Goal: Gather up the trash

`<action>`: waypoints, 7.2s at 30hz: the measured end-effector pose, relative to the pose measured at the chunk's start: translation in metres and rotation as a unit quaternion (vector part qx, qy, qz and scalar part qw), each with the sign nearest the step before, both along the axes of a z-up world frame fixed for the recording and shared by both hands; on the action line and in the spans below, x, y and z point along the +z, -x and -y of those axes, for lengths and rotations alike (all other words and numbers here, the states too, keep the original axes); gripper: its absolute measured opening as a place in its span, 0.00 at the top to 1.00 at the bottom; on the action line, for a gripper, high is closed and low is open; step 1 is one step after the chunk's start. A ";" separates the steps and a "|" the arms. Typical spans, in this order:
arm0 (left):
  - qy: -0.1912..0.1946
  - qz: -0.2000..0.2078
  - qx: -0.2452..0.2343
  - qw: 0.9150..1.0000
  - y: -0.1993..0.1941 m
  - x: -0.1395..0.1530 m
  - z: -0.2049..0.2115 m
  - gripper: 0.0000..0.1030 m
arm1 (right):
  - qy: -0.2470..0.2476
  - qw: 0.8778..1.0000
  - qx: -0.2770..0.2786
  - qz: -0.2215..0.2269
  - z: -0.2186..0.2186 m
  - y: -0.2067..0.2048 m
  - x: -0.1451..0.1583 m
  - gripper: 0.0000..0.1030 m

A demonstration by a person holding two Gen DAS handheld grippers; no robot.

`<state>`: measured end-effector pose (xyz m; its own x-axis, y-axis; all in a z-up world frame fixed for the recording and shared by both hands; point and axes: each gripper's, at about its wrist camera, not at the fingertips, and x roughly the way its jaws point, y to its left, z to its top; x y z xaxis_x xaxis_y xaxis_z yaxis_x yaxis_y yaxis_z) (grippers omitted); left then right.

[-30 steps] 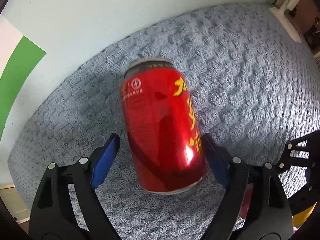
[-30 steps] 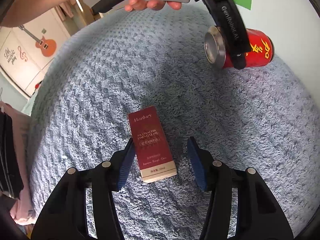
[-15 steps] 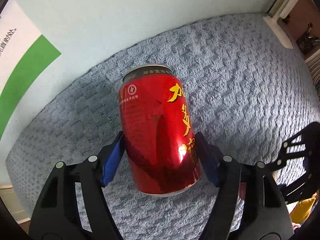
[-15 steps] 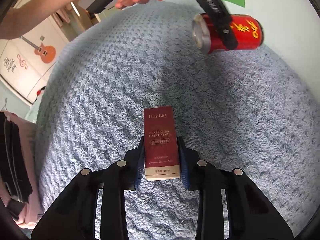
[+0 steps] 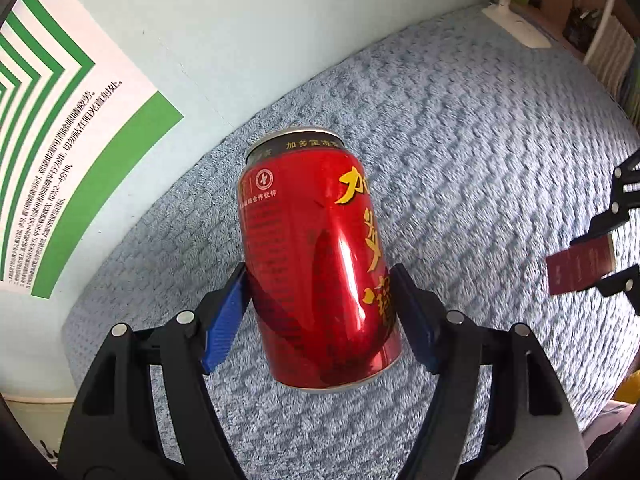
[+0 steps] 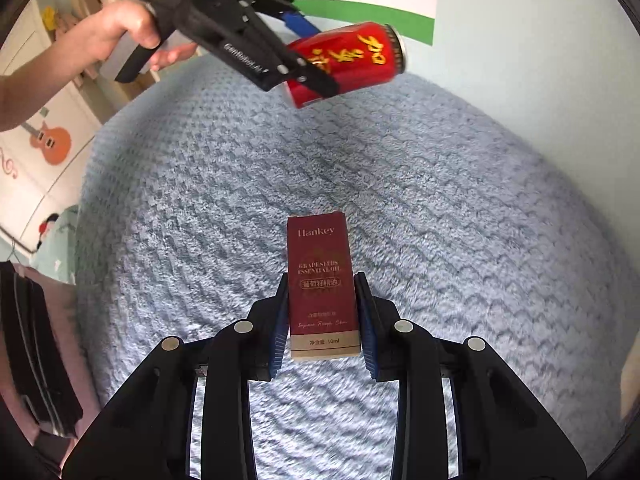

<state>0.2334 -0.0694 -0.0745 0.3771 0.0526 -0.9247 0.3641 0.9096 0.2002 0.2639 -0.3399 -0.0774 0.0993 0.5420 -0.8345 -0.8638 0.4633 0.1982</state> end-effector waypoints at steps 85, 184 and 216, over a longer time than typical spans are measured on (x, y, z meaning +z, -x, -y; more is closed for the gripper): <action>-0.051 -0.154 -0.631 0.759 0.622 -0.126 0.341 0.11 | -0.053 0.621 -0.767 -0.155 0.142 0.758 -0.084 0.33; 0.094 0.141 0.279 0.945 0.303 0.033 -0.186 0.07 | -0.074 0.977 -0.201 -0.002 -0.176 0.214 0.066 0.13; 0.083 0.117 0.283 0.948 0.300 0.019 -0.191 0.07 | -0.062 0.974 -0.217 -0.010 -0.173 0.217 0.061 0.13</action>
<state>-0.0663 0.1218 -0.0553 0.5272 0.1683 -0.8329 -0.2290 0.9721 0.0515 0.0465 -0.1666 -0.0168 0.3254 0.5501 -0.7691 -0.5878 0.7548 0.2912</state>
